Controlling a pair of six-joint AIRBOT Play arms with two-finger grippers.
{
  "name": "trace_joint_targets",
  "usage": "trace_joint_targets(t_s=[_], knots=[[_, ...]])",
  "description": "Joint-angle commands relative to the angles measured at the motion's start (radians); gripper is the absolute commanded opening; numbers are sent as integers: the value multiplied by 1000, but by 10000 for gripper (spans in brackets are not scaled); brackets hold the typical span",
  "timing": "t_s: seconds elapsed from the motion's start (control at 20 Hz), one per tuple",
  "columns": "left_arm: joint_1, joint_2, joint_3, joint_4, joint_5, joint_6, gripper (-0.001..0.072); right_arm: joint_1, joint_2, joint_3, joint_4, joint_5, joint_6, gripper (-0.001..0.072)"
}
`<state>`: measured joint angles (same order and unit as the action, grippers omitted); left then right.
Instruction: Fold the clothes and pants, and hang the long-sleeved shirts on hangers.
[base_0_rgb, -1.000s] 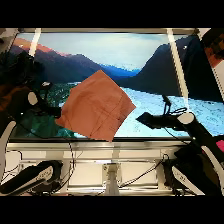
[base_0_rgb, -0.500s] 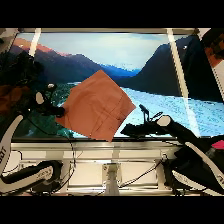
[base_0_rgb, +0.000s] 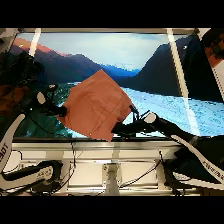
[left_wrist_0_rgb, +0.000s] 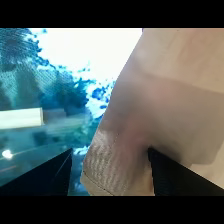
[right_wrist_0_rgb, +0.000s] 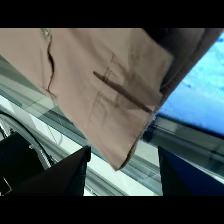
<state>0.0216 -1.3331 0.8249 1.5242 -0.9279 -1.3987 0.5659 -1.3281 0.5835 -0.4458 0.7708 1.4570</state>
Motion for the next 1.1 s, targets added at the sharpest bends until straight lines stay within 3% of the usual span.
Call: trace_joint_targets(t_s=[0.0, 0.35, 0.5, 0.55, 0.6, 0.7, 1.05], knots=[[1, -1, 0, -14, 2, 1, 497, 8, -66, 31, 5, 23, 35, 504], [1, -1, 0, -14, 9, 0, 497, 22, -117, 44, 32, -24, 50, 465], [1, -1, 0, -14, 8, 0, 497, 50, -121, 100, 11, -77, 10, 76], [1, -1, 0, -14, 7, 0, 478, 51, -120, 125, -11, -77, -26, 13], [1, -1, 0, -14, 7, 0, 354, 51, -120, 157, -56, -66, -31, 12], [1, -1, 0, -14, 7, -1, 19, 51, -120, 222, -176, -21, -21, 12], [1, -1, 0, -14, -95, 0, 14, 38, -119, 336, -631, 122, 174, 11]])
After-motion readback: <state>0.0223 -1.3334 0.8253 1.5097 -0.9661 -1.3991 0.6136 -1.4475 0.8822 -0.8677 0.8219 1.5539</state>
